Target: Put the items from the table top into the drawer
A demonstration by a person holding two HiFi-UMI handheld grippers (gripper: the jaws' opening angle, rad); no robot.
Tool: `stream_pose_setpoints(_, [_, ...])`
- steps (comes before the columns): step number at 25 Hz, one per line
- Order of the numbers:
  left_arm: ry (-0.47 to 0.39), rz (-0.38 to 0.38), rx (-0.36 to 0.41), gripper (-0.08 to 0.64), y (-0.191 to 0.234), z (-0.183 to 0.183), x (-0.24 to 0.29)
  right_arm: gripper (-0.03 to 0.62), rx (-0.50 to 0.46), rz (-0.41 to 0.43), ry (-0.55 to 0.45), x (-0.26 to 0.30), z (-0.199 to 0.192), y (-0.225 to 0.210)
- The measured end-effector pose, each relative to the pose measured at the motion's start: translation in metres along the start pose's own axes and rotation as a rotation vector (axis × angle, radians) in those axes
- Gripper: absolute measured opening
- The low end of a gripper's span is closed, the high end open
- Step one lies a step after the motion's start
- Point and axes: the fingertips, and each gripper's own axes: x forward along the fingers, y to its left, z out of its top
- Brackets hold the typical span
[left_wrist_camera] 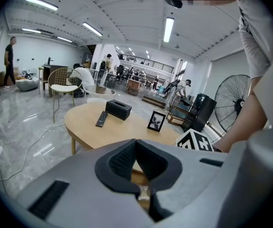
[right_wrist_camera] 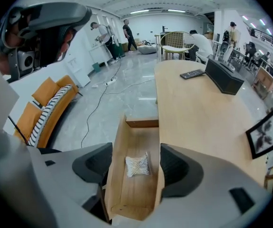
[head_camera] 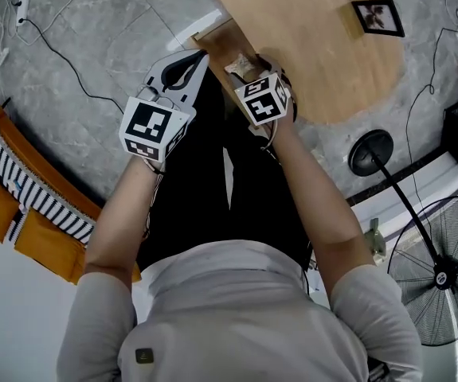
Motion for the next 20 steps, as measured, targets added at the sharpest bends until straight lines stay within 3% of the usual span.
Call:
stream_pose_setpoints(6, [-0.02, -0.009, 0.023, 0.009, -0.032, 0.044, -0.028, 0.321, 0.003, -0.057, -0.112, -0.085, 0.044, -0.006])
stream_pose_setpoints(11, [-0.071, -0.046, 0.097, 0.009, -0.083, 0.107, -0.049, 0.311, -0.018, -0.105, -0.252, -0.182, 0.087, -0.007])
stream_pose_setpoints(15, [-0.138, -0.049, 0.137, 0.009, -0.111, 0.164, -0.071, 0.244, -0.025, -0.15, -0.374, -0.262, 0.119, -0.009])
stream_pose_setpoints(20, [-0.186, -0.065, 0.158, 0.009, -0.16, 0.214, -0.112, 0.173, -0.036, -0.178, -0.492, -0.36, 0.13, 0.007])
